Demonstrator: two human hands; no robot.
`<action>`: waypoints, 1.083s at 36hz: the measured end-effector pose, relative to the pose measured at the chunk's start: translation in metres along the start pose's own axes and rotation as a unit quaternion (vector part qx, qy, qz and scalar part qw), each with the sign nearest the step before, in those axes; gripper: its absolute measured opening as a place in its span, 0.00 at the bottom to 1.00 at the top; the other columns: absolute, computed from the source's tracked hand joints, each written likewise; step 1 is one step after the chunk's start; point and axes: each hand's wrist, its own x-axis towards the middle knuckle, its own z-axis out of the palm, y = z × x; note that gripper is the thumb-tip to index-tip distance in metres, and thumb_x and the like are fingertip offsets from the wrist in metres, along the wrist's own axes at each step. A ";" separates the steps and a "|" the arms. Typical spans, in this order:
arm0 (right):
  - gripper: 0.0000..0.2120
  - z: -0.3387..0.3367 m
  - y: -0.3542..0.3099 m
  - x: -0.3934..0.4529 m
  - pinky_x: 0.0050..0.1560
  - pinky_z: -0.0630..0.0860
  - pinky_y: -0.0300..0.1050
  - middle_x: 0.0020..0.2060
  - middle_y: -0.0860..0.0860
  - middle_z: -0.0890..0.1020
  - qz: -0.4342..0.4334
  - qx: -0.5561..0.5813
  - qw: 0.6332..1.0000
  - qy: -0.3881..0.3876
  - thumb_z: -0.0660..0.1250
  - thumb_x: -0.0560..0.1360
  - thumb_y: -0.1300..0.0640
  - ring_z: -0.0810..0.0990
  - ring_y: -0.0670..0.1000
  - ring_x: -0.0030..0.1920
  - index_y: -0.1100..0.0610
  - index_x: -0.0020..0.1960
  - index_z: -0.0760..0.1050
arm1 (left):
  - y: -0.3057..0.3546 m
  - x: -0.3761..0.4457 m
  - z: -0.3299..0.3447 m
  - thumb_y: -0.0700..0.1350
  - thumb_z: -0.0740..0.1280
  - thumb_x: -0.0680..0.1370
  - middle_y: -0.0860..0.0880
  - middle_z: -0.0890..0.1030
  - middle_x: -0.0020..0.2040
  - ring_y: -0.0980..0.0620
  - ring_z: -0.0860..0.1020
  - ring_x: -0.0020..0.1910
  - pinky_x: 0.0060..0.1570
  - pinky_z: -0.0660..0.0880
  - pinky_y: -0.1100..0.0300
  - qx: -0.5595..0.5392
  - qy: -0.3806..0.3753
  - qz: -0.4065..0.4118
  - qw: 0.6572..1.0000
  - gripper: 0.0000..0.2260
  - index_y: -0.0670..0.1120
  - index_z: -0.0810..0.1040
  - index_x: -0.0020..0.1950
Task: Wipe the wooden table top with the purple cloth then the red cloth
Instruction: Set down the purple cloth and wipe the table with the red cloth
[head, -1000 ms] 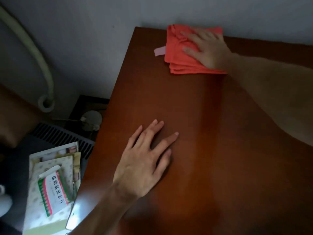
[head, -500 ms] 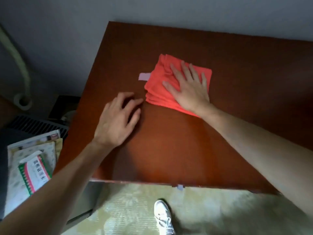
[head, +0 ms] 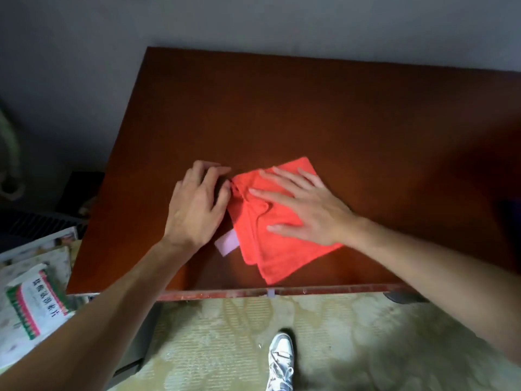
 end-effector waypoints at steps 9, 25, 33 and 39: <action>0.35 -0.030 0.153 0.135 0.78 0.55 0.57 0.84 0.48 0.55 -0.033 -0.048 0.998 -0.028 0.49 0.81 0.29 0.55 0.52 0.83 0.42 0.83 0.54 | 0.020 0.036 0.035 0.59 0.57 0.81 0.47 0.73 0.68 0.46 0.73 0.66 0.65 0.65 0.50 0.062 -0.046 0.038 0.996 0.25 0.48 0.68 0.75; 0.39 -0.036 0.246 0.242 0.79 0.51 0.58 0.83 0.49 0.59 0.196 0.034 0.979 0.055 0.46 0.76 0.24 0.56 0.53 0.82 0.39 0.82 0.55 | 0.017 0.045 0.043 0.63 0.52 0.83 0.48 0.68 0.77 0.51 0.63 0.79 0.77 0.56 0.48 0.131 -0.115 0.045 0.984 0.27 0.53 0.64 0.80; 0.35 -0.018 0.179 0.187 0.81 0.41 0.63 0.84 0.50 0.51 0.370 0.080 0.921 0.092 0.49 0.81 0.29 0.46 0.54 0.84 0.42 0.84 0.51 | 0.015 0.048 0.043 0.63 0.53 0.82 0.48 0.69 0.75 0.51 0.64 0.78 0.77 0.55 0.51 0.115 -0.087 0.058 0.988 0.27 0.54 0.66 0.78; 0.35 0.000 0.085 0.062 0.81 0.42 0.62 0.84 0.50 0.52 0.400 0.062 0.908 0.106 0.48 0.81 0.29 0.47 0.53 0.84 0.42 0.84 0.51 | 0.019 0.045 0.041 0.61 0.55 0.82 0.47 0.70 0.72 0.49 0.68 0.72 0.70 0.61 0.51 0.065 -0.047 0.067 0.995 0.28 0.50 0.63 0.79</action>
